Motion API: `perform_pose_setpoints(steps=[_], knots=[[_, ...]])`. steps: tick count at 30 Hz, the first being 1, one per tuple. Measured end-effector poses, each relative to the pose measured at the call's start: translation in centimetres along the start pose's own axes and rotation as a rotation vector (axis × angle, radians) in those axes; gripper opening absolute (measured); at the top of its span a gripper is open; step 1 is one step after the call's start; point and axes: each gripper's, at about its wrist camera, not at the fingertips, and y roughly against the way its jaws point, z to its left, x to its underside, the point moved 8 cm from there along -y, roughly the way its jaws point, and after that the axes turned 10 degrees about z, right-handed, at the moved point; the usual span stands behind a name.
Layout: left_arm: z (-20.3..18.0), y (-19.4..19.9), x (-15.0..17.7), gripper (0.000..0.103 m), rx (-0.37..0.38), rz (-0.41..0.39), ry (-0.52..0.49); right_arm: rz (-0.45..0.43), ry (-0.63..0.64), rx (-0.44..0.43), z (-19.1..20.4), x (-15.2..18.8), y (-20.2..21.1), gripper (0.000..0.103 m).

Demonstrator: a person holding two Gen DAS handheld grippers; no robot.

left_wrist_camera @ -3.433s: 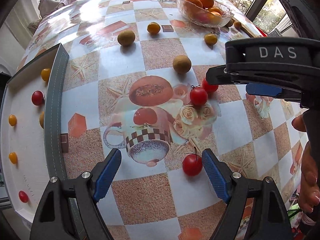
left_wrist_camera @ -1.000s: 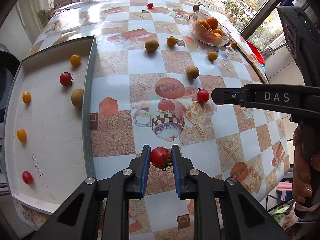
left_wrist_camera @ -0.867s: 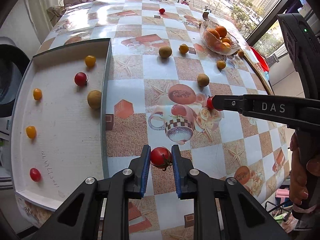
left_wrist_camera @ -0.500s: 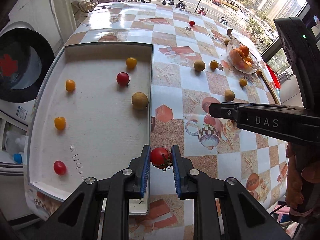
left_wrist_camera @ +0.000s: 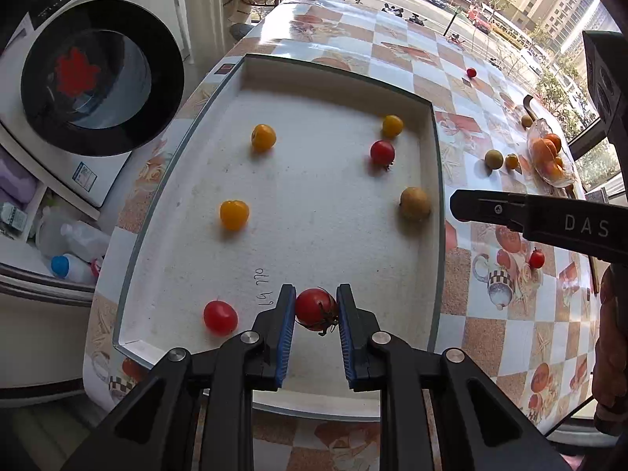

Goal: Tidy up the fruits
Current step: 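Carry both red tomatoes into the white tray and open both tools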

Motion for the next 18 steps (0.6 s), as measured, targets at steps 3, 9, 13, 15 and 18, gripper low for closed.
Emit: perform_pose_setpoints(steps=[3,9,13,15,18], knots=[[0.9,-1.1,0.0,0.023,-0.013,0.013,0.016,0.012,0.017,-0.017,1.4,-1.1,-1.1,0.023],[1.7,-2.7,0.1,0.023,-0.027,0.035,0.031,0.044,0.048,-0.024,3.5,-3.2,-3.5,0.023],[1.7,-3.0,0.2,0.023,-0.028,0.030,0.020,0.059,0.058,-0.009,4.2,-4.3,-4.9,0.023],[1.5,-3.0,0.1,0.023,-0.036,0.029,0.007,0.066,0.058,-0.002,4.2,-4.5,-5.5,0.023],[1.3,-3.1,0.1,0.023,-0.040,0.034,0.001,0.077,0.062,0.017,4.4,-4.7,-6.4,0.023]])
